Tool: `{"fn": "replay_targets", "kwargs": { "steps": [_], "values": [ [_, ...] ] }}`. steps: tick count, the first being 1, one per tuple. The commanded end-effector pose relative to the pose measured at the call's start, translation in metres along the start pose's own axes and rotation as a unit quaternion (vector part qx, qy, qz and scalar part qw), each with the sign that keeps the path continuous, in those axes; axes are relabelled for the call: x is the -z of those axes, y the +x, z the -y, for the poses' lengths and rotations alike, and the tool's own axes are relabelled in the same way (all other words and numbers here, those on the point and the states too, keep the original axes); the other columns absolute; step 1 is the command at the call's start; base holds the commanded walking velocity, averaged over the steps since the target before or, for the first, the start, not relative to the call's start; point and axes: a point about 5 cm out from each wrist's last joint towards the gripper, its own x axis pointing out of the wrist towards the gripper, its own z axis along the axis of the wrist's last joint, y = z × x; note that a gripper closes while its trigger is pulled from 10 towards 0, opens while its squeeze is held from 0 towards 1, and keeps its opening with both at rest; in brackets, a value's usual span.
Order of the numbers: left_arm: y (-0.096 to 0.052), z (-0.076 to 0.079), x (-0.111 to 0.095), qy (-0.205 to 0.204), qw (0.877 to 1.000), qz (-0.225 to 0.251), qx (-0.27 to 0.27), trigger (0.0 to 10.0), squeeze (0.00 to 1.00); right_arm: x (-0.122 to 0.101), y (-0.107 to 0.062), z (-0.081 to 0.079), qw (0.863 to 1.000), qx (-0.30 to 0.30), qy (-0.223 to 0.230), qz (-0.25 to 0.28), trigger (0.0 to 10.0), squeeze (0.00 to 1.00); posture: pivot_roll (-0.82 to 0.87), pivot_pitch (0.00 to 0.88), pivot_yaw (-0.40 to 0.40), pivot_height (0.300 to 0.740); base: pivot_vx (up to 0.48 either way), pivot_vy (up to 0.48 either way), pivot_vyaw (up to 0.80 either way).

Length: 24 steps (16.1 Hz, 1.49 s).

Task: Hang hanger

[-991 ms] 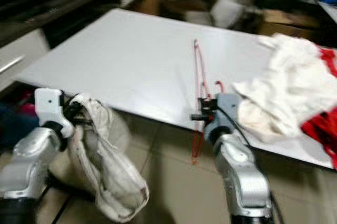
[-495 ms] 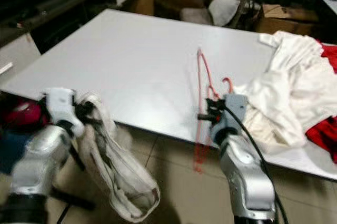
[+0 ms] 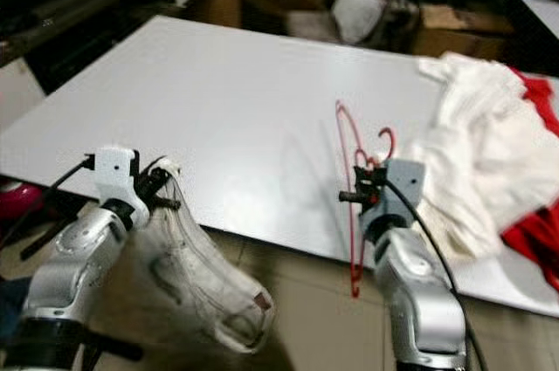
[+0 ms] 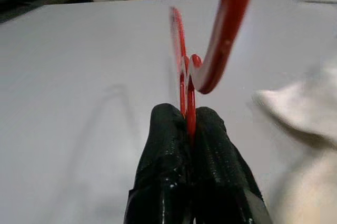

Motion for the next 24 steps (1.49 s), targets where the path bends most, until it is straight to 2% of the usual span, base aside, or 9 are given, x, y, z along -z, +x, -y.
{"fn": "replay_targets", "kwargs": {
  "steps": [1,4,7,13,16,19,22,23,24],
  "values": [
    [0.003,0.001,-0.017,0.015,0.999,0.036,0.006,10.0,0.00,-0.004,0.000,-0.004,1.000,-0.010,-0.002,0.005,10.0,0.00,-0.06,0.000,0.011,0.740,0.289,0.000,0.00],
    [0.004,0.005,-0.013,0.030,0.999,0.019,0.019,10.0,0.00,-0.003,0.000,-0.003,1.000,-0.008,-0.003,0.005,10.0,0.00,-0.06,0.000,0.013,0.740,0.180,0.000,0.00],
    [0.004,0.005,-0.014,0.040,0.999,0.026,0.025,10.0,0.00,-0.001,-0.001,-0.004,1.000,-0.008,-0.003,0.004,10.0,0.00,-0.06,0.000,0.015,0.740,0.000,0.000,0.00],
    [0.006,0.003,-0.018,0.050,0.998,0.030,0.029,10.0,0.00,0.000,-0.003,-0.004,1.000,-0.004,0.003,0.005,10.0,0.00,-0.06,0.000,0.036,0.740,0.000,0.421,-0.71],
    [0.005,0.005,-0.018,0.065,0.997,0.030,0.032,10.0,0.00,0.000,-0.003,-0.003,1.000,-0.005,0.000,0.004,10.0,0.00,-0.06,0.000,0.033,0.740,0.000,-0.320,0.00],
    [0.004,-0.001,-0.024,0.063,0.997,0.035,0.023,10.0,0.00,-0.003,-0.002,-0.001,1.000,-0.010,-0.005,0.007,10.0,0.00,-0.05,0.000,0.026,0.740,0.000,-0.160,0.00],
    [0.001,-0.005,-0.038,0.085,0.993,0.042,0.069,10.0,0.00,-0.009,-0.002,-0.004,0.998,-0.061,-0.025,0.010,10.0,0.00,-0.05,0.000,0.022,0.740,0.000,0.000,0.00],
    [-0.003,-0.004,-0.049,0.090,0.989,0.048,0.109,10.0,0.00,-0.013,-0.005,-0.003,0.993,-0.105,-0.059,0.005,10.0,0.00,-0.05,0.000,0.021,0.740,0.000,0.000,0.00],
    [-0.004,-0.004,-0.056,0.089,0.987,0.056,0.125,9.0,0.00,-0.016,-0.006,-0.001,0.990,-0.120,-0.073,0.004,10.0,0.00,-0.05,0.000,0.022,0.740,0.000,0.000,0.00]
  ]
}}
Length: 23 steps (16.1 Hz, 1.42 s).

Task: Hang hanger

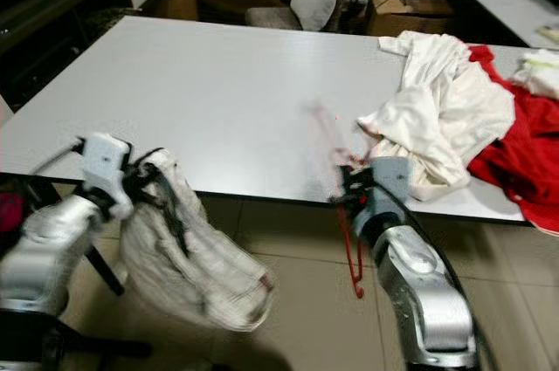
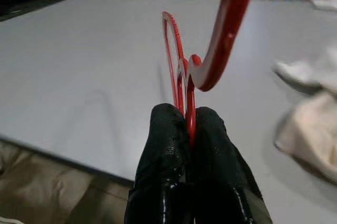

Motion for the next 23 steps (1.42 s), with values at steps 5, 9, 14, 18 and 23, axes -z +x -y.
{"fn": "replay_targets", "kwargs": {
  "steps": [5,9,14,18,23],
  "values": [
    [0.003,-0.014,-0.087,-0.021,0.986,0.163,0.023,0.0,0.00,-0.031,-0.014,0.008,0.995,-0.083,-0.043,0.037,10.0,0.00,-0.06,0.000,0.028,0.740,0.000,0.000,0.00],
    [0.005,-0.040,-0.149,-0.094,0.944,0.309,-0.072,0.0,0.00,-0.049,-0.015,-0.006,0.988,-0.126,-0.034,0.088,10.0,0.00,-0.06,0.000,0.026,0.740,0.000,0.000,0.00],
    [0.023,-0.027,-0.120,-0.003,0.971,0.212,-0.106,10.0,0.00,-0.054,-0.007,-0.006,0.991,-0.055,0.010,0.118,10.0,0.00,-0.06,0.000,0.035,0.740,0.000,0.000,0.00],
    [0.022,-0.025,-0.107,-0.011,0.970,0.205,-0.126,10.0,0.00,-0.046,0.000,-0.017,0.993,-0.036,0.006,0.111,10.0,0.00,-0.06,0.000,0.028,0.740,0.245,0.000,0.59],
    [0.021,-0.027,-0.105,-0.002,0.970,0.200,-0.134,10.0,0.00,-0.044,0.002,-0.024,0.993,-0.054,-0.008,0.101,10.0,0.00,-0.06,0.000,0.024,0.740,0.397,0.000,0.80]
  ]
}}
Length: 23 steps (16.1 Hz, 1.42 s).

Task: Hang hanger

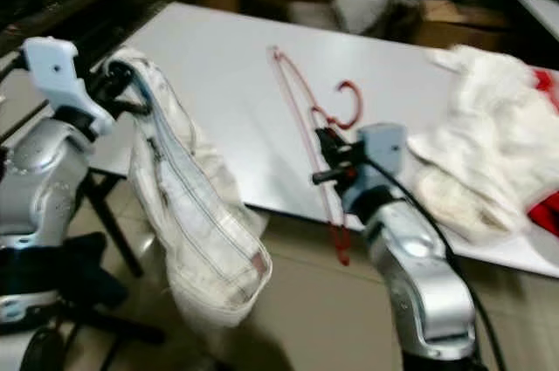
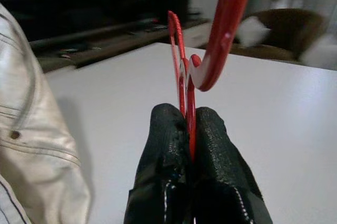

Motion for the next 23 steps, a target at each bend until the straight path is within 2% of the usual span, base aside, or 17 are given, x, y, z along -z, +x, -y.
{"fn": "replay_targets", "kwargs": {
  "steps": [1,8,12,16,18,19,20,22,23],
  "values": [
    [0.004,0.003,-0.015,0.008,0.999,0.034,0.003,10.0,0.00,0.000,-0.003,0.005,1.000,0.009,-0.011,0.000,10.0,0.00,-0.06,0.000,0.025,0.740,0.412,0.000,0.00],
    [0.004,0.008,-0.010,0.007,0.999,0.027,0.017,10.0,0.00,0.004,-0.006,0.002,1.000,0.002,-0.002,-0.001,10.0,0.00,-0.06,0.000,0.028,0.740,0.406,0.000,0.00],
    [0.005,0.012,-0.011,0.008,0.999,0.028,0.033,10.0,0.00,0.005,-0.008,0.002,1.000,-0.002,-0.001,-0.005,10.0,0.00,-0.06,0.000,0.037,0.740,0.406,0.000,-0.72],
    [0.005,0.014,-0.011,0.008,0.999,0.024,0.046,10.0,0.00,0.004,-0.009,0.002,1.000,-0.007,-0.004,-0.003,10.0,0.00,-0.06,0.000,0.038,0.740,0.402,0.000,0.00],
    [0.009,0.029,-0.013,-0.015,0.994,0.030,0.104,10.0,0.00,0.001,-0.011,0.003,1.000,-0.013,-0.007,0.002,10.0,0.00,-0.06,0.000,0.040,0.740,0.000,0.000,0.00],
    [0.014,0.036,-0.016,-0.015,0.991,0.032,0.125,10.0,0.00,-0.004,-0.014,0.008,1.000,-0.020,-0.014,0.006,10.0,0.00,-0.06,0.000,0.040,0.740,0.000,0.000,0.00],
    [0.027,0.043,-0.021,-0.014,0.989,0.036,0.146,10.0,0.00,-0.013,-0.021,0.015,0.998,-0.045,-0.031,0.013,10.0,0.00,-0.06,0.000,0.043,0.740,0.000,0.000,0.00],
    [0.040,0.046,-0.024,-0.011,0.987,0.032,0.157,10.0,0.00,-0.021,-0.029,0.020,0.996,-0.071,-0.043,0.017,10.0,0.00,-0.06,0.000,0.045,0.740,0.000,0.000,0.00],
    [0.056,0.055,-0.028,-0.014,0.983,0.025,0.182,10.0,0.00,-0.029,-0.037,0.026,0.994,-0.090,-0.054,0.016,10.0,0.00,-0.07,0.000,0.055,0.740,0.000,0.000,0.00]
  ]
}}
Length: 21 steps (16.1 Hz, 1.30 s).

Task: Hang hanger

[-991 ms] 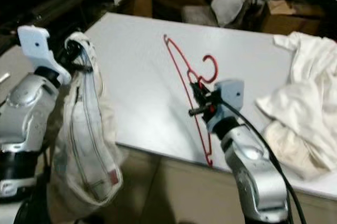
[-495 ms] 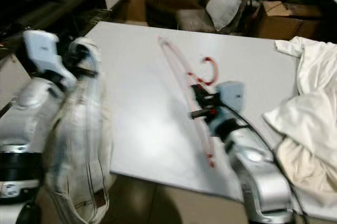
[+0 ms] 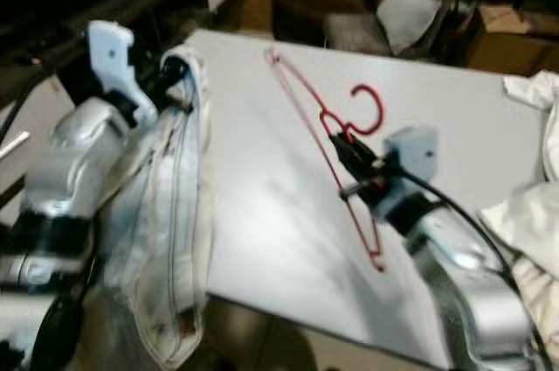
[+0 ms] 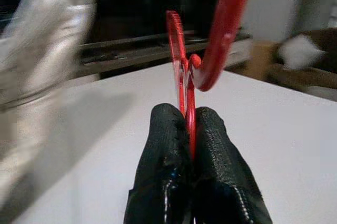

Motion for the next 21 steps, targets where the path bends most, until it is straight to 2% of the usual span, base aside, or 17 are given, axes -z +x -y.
{"fn": "replay_targets", "kwargs": {
  "steps": [1,2,3,4,5,6,7,8,9,11,13,14,15,18,20,21],
  "values": [
    [0.025,0.012,-0.032,0.029,0.997,0.046,0.047,10.0,0.00,-0.019,-0.011,0.002,0.999,-0.033,-0.016,0.024,10.0,0.00,-0.08,0.000,0.058,0.740,0.000,0.000,0.00],
    [0.043,0.024,-0.049,0.041,0.994,0.067,0.079,10.0,0.00,-0.029,-0.018,0.004,0.998,-0.053,-0.022,0.031,10.0,0.00,-0.09,0.000,0.064,0.740,0.000,0.000,0.00],
    [0.050,0.028,-0.057,0.047,0.992,0.078,0.089,10.0,0.00,-0.033,-0.020,0.005,0.997,-0.061,-0.024,0.034,10.0,0.00,-0.09,0.000,0.064,0.740,0.000,0.000,0.00],
    [0.060,0.032,-0.089,0.009,0.987,0.133,0.094,10.0,0.00,-0.040,-0.025,0.004,0.996,-0.077,-0.030,0.040,10.0,0.00,-0.11,0.000,0.081,0.740,0.000,0.000,0.00],
    [0.064,0.030,-0.124,-0.050,0.974,0.198,0.095,10.0,0.00,-0.045,-0.029,0.002,0.995,-0.087,-0.033,0.045,10.0,0.00,-0.12,0.000,0.085,0.740,0.000,0.000,0.00],
    [0.063,0.024,-0.145,-0.082,0.965,0.234,0.091,10.0,0.00,-0.049,-0.033,0.000,0.994,-0.093,-0.032,0.050,10.0,0.00,-0.12,0.000,0.088,0.740,0.000,0.000,0.00],
    [0.061,0.019,-0.152,-0.078,0.962,0.248,0.089,10.0,0.00,-0.051,-0.034,-0.002,0.993,-0.099,-0.031,0.054,10.0,0.00,-0.12,0.000,0.090,0.740,0.000,0.000,0.00],
    [0.060,0.013,-0.151,-0.061,0.965,0.241,0.079,10.0,0.00,-0.053,-0.036,-0.005,0.992,-0.109,-0.028,0.054,10.0,0.00,-0.12,0.000,0.090,0.740,0.000,0.000,0.00],
    [0.059,0.009,-0.149,-0.067,0.966,0.241,0.073,10.0,0.00,-0.052,-0.037,-0.008,0.991,-0.118,-0.026,0.053,10.0,0.00,-0.12,0.000,0.088,0.740,0.000,0.000,0.00],
    [0.061,0.001,-0.137,-0.034,0.975,0.213,0.046,10.0,0.00,-0.052,-0.038,-0.011,0.989,-0.137,-0.023,0.040,10.0,0.00,-0.11,0.000,0.079,0.740,0.000,0.000,0.00],
    [0.063,-0.005,-0.109,0.050,0.989,0.138,0.008,10.0,0.00,-0.056,-0.037,-0.003,0.992,-0.112,-0.029,0.045,10.0,0.00,-0.11,0.000,0.074,0.740,0.000,0.000,0.00],
    [0.063,-0.007,-0.093,0.088,0.991,0.097,-0.009,10.0,0.00,-0.060,-0.037,0.000,0.993,-0.106,-0.029,0.051,10.0,0.00,-0.11,0.000,0.069,0.740,0.000,0.000,0.00],
    [0.062,-0.010,-0.076,0.109,0.992,0.058,-0.029,10.0,0.00,-0.063,-0.037,0.001,0.993,-0.104,-0.028,0.056,10.0,0.00,-0.11,0.000,0.065,0.740,0.000,0.000,0.00],
    [0.054,-0.026,-0.044,0.131,0.986,-0.009,-0.105,10.0,0.00,-0.062,-0.042,0.000,0.990,-0.133,-0.024,0.038,10.0,0.00,-0.10,0.000,0.051,0.740,0.000,0.000,0.00],
    [0.053,-0.028,-0.045,0.123,0.986,-0.002,-0.112,10.0,0.00,-0.057,-0.048,-0.005,0.985,-0.169,-0.014,0.008,10.0,0.00,-0.10,0.000,0.045,0.740,0.000,0.000,0.00],
    [0.054,-0.028,-0.049,0.113,0.987,0.010,-0.110,10.0,0.00,-0.048,-0.051,-0.008,0.982,-0.184,-0.010,-0.029,10.0,0.00,-0.10,0.000,0.040,0.740,0.000,0.000,0.00]
  ]
}}
